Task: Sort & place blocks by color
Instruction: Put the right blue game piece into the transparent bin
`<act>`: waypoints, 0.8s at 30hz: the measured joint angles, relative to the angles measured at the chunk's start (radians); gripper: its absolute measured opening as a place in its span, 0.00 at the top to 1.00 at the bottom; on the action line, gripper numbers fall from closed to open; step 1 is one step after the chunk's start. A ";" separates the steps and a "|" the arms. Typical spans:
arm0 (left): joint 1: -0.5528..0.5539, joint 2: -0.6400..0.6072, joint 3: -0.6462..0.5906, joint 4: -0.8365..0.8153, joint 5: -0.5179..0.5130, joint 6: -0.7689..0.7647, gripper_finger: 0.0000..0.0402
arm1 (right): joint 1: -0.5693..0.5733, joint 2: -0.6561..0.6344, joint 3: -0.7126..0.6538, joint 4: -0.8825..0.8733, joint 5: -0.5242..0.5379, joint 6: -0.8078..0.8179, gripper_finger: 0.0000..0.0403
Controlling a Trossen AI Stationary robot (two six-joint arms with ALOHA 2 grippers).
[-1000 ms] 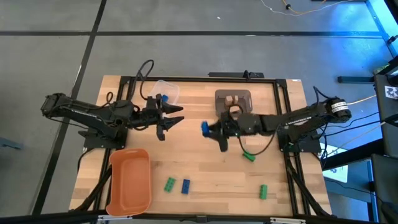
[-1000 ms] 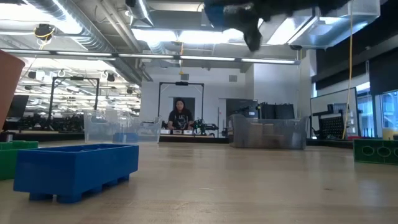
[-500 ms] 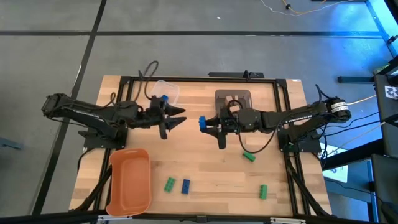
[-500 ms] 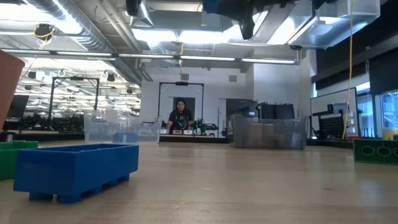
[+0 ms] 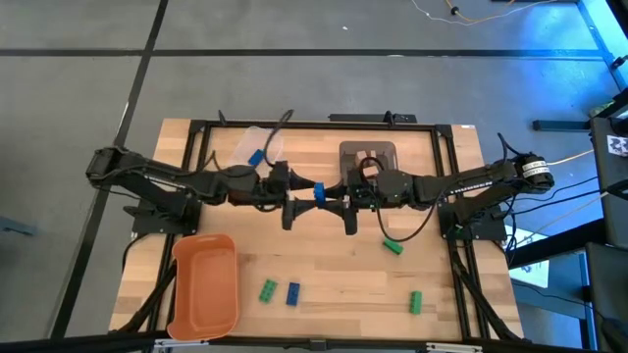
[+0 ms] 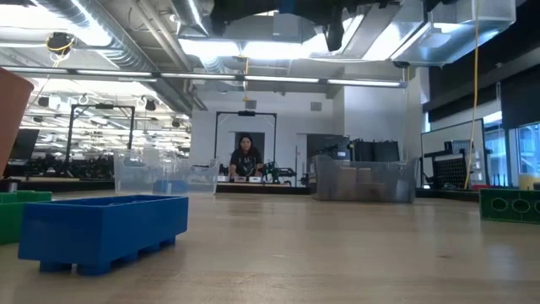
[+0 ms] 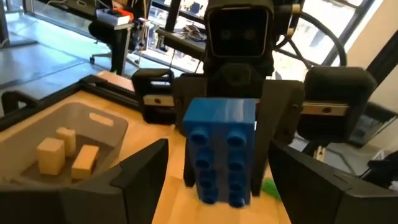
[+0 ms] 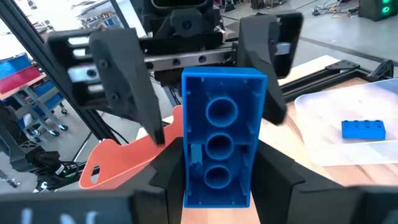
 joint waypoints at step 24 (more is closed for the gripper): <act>0.050 -0.009 0.052 -0.113 0.072 0.014 0.69 | -0.001 0.000 0.004 0.004 -0.035 -0.009 0.58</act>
